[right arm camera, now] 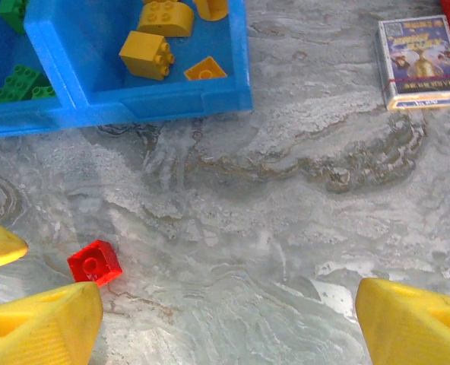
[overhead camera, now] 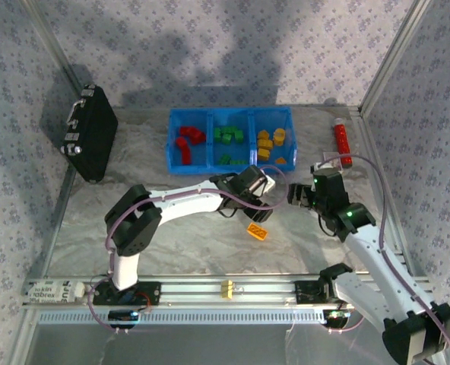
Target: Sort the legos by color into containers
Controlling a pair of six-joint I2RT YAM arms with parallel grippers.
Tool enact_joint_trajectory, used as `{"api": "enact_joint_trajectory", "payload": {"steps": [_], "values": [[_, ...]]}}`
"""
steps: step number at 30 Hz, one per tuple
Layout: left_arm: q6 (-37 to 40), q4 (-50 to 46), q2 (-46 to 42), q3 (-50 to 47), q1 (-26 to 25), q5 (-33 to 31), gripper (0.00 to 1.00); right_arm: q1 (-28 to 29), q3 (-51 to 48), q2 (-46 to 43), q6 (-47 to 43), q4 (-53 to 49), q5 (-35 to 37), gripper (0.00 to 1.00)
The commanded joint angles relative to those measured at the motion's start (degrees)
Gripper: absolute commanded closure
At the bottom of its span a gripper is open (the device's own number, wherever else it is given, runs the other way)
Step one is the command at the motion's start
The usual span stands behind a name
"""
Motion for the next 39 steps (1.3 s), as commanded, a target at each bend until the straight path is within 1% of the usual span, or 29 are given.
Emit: {"api": "enact_joint_trajectory", "payload": {"steps": [1, 4, 9, 14, 21, 29, 32, 39], "values": [[1.05, -1.54, 1.78, 2.50, -0.71, 0.74, 0.17, -0.38, -1.76, -2.86, 3.11, -3.14, 2.88, 0.12], [1.05, -1.59, 2.81, 2.96, -0.76, 0.79, 0.17, -0.57, -3.60, -5.35, 4.24, -4.42, 3.62, 0.12], [1.31, -2.34, 4.86, 4.52, -1.04, 0.81, 0.18, -0.66, -6.11, -8.38, 5.09, -4.84, 2.65, 0.13], [1.71, -3.01, 6.74, 5.76, -1.13, 0.27, 0.19, -0.69, -6.62, -8.68, 5.32, -4.29, 2.30, 0.13], [3.28, -5.16, 8.86, 8.00, -1.20, -2.37, 0.21, -0.83, -7.18, -8.58, 5.04, -3.47, 1.77, 0.14], [4.40, -7.13, 11.88, 11.30, -1.11, -3.23, 0.23, -1.00, -7.89, -8.52, 5.09, -2.80, 1.44, 0.14], [4.48, -7.22, 12.52, 11.84, -1.11, -3.26, 0.26, -1.10, -8.16, -8.52, 5.05, -2.43, 1.26, 0.14], [4.82, -7.47, 13.59, 12.09, -0.89, -3.39, 0.37, -1.40, -8.59, -8.48, 5.06, -2.05, 0.20, 0.14]]}}
